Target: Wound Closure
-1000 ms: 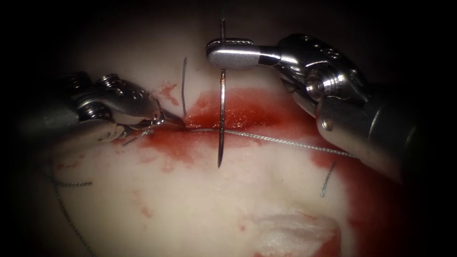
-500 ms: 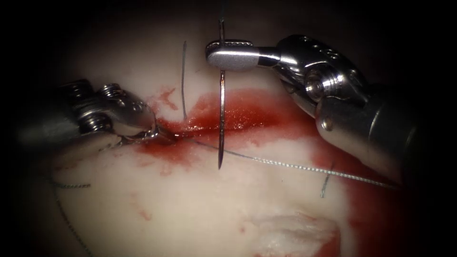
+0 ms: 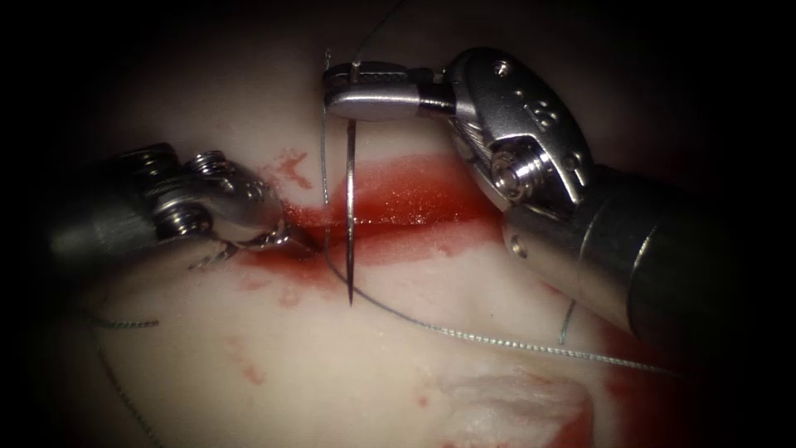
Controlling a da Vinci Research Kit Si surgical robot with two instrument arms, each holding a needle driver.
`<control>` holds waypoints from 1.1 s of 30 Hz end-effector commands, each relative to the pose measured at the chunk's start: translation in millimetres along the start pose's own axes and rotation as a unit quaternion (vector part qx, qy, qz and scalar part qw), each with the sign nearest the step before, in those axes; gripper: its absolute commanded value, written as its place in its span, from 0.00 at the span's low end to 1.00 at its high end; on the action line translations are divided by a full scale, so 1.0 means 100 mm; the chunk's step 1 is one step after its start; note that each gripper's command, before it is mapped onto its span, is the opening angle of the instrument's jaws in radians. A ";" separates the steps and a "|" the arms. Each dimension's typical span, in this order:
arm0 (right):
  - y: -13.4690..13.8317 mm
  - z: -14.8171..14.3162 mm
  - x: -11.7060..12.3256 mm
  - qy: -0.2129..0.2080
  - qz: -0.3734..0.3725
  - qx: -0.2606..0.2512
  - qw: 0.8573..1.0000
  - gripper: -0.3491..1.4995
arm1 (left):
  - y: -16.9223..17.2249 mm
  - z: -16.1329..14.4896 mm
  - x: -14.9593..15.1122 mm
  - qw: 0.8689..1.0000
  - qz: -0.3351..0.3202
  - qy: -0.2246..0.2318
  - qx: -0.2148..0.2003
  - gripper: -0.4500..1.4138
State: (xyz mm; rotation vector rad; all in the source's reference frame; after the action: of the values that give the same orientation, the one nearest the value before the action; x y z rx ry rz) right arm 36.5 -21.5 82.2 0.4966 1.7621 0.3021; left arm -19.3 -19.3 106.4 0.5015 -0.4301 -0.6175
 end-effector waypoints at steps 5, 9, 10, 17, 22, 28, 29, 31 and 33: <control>0.010 0.011 0.005 0.002 -0.005 -0.004 1.000 0.00 | 0.011 0.005 -0.014 0.999 0.038 0.005 -0.022 0.00; 0.011 0.012 0.009 0.003 -0.020 -0.006 1.000 0.00 | 0.017 0.009 -0.015 0.996 0.075 0.019 -0.044 0.00; 0.012 0.012 0.011 0.003 -0.022 -0.006 1.000 0.00 | 0.018 0.010 -0.014 0.994 0.092 0.027 -0.046 0.00; 0.014 0.010 0.013 0.004 -0.024 -0.006 1.000 0.00 | 0.023 0.007 -0.014 0.988 0.142 0.056 0.025 0.00; 0.016 0.008 0.013 0.004 -0.024 -0.005 1.000 0.00 | 0.023 0.003 -0.015 0.993 0.046 0.048 0.095 0.00; 0.020 0.006 0.012 0.004 -0.025 -0.006 1.000 0.00 | 0.024 0.001 -0.014 0.984 -0.049 0.014 0.170 0.00; 0.021 0.006 0.012 0.003 -0.026 -0.007 1.000 0.00 | 0.024 0.001 -0.014 0.979 -0.076 0.007 0.187 0.00; 0.024 0.006 0.011 0.003 -0.026 -0.008 1.000 0.00 | 0.026 0.001 -0.013 0.972 -0.097 -0.006 0.216 0.00; 0.027 0.005 0.011 0.003 -0.026 -0.008 1.000 0.00 | 0.026 0.001 -0.008 0.965 -0.111 -0.008 0.238 0.00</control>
State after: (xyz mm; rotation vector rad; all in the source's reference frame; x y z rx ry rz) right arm 36.5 -19.7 82.3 0.4380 1.7711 0.2835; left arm -18.2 -18.3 108.2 1.0193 -0.5382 -0.7277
